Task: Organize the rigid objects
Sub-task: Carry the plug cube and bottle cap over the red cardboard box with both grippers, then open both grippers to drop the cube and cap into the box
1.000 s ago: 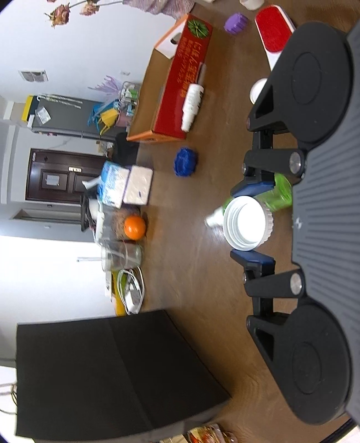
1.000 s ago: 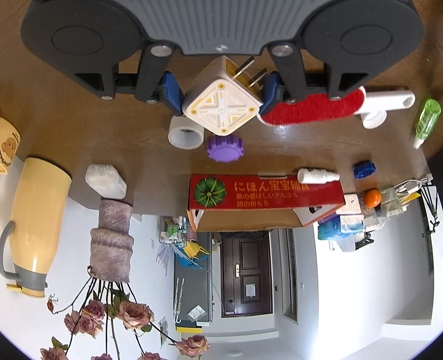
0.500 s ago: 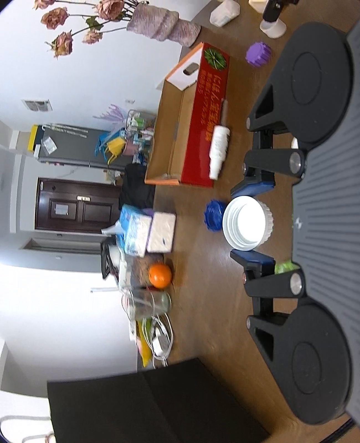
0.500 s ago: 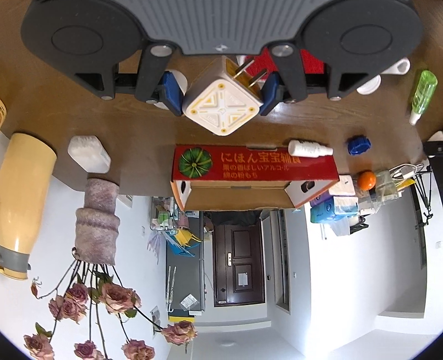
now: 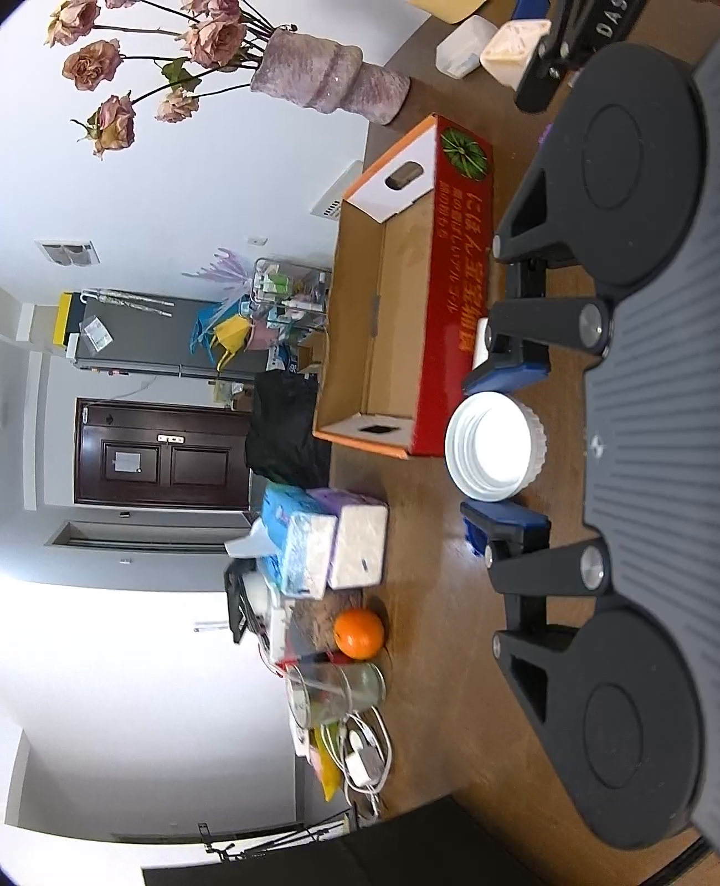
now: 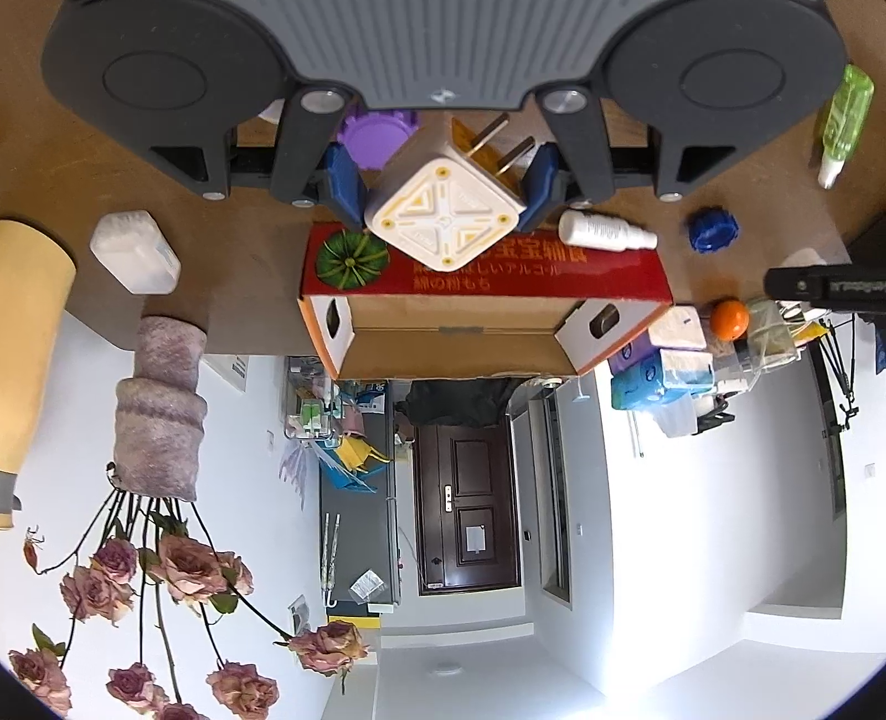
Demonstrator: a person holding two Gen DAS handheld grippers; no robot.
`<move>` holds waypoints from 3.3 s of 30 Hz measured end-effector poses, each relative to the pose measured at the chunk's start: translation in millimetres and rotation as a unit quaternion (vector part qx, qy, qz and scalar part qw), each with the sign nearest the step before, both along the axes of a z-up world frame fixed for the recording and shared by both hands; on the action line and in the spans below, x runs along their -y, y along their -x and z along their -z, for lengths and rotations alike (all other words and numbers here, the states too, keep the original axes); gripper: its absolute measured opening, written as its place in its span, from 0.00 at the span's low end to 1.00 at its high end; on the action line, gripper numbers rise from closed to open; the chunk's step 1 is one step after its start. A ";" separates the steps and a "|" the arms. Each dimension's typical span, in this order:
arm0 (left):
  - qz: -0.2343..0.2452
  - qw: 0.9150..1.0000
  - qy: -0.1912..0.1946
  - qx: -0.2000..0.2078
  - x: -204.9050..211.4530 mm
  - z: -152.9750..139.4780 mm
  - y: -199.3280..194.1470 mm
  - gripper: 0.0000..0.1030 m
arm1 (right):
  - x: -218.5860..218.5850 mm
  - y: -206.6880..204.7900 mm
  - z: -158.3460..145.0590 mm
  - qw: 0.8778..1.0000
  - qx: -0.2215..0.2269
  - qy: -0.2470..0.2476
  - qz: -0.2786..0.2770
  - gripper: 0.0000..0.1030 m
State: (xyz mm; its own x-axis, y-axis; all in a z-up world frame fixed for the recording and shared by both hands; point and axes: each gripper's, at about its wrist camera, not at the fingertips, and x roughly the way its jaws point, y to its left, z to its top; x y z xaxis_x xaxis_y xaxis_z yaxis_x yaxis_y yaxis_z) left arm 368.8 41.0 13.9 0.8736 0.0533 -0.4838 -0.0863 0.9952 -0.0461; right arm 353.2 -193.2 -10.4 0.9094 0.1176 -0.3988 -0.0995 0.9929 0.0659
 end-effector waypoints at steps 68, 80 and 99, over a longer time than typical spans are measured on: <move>-0.008 0.999 -0.023 -0.026 45.6 19.1 -220.0 0.40 | -32.9 -207.8 -1.7 0.999 -0.021 0.042 -0.028 0.56; 0.000 0.998 -0.031 -0.061 49.1 41.1 -234.7 0.40 | -38.2 -224.3 11.1 0.997 -0.044 0.050 -0.024 0.56; -0.017 0.999 -0.036 -0.022 47.1 25.2 -218.3 1.00 | -21.2 -228.7 10.0 0.999 -0.045 0.018 0.009 1.00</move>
State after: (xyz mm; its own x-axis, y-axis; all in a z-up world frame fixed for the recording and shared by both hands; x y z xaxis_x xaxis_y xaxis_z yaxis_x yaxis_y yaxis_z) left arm 587.1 -6.1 -11.4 0.8482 0.1187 -0.5162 -0.1209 0.9922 0.0296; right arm 581.9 -172.0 -20.4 0.8715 0.0848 -0.4829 -0.0761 0.9964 0.0377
